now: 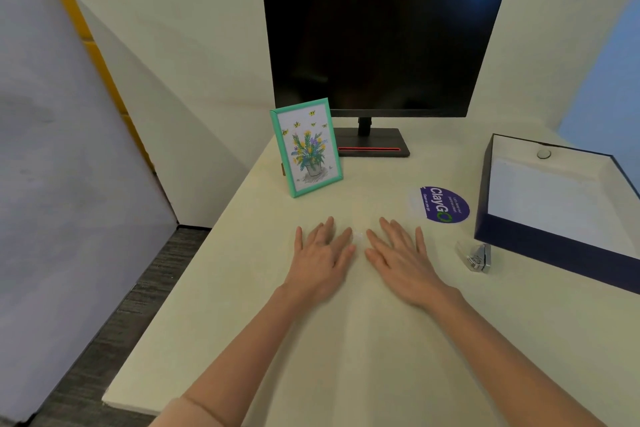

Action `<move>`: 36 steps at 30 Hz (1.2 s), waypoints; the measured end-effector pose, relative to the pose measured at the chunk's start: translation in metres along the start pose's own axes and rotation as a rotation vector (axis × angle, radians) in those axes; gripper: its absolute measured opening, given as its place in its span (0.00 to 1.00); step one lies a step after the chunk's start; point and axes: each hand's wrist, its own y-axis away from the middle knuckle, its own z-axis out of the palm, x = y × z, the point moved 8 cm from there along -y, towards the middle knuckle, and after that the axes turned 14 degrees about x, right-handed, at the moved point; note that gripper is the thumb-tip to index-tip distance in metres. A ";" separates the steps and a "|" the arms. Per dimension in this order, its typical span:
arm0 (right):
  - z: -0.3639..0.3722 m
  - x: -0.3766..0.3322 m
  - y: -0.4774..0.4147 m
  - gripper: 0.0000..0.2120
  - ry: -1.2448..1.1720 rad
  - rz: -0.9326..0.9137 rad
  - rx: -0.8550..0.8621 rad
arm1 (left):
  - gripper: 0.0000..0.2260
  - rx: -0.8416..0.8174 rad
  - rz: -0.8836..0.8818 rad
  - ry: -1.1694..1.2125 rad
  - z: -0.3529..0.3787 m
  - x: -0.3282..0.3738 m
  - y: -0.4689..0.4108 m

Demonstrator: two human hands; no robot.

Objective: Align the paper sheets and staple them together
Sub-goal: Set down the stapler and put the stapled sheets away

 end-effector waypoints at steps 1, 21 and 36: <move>-0.002 -0.001 -0.001 0.25 -0.017 -0.018 0.031 | 0.22 0.046 -0.032 0.033 -0.005 -0.006 -0.004; -0.018 0.004 -0.042 0.09 -0.562 0.091 0.126 | 0.19 0.267 -0.266 0.304 -0.016 -0.043 -0.009; -0.020 0.006 -0.024 0.07 -0.303 0.205 0.335 | 0.19 0.285 -0.250 0.316 -0.012 -0.046 -0.010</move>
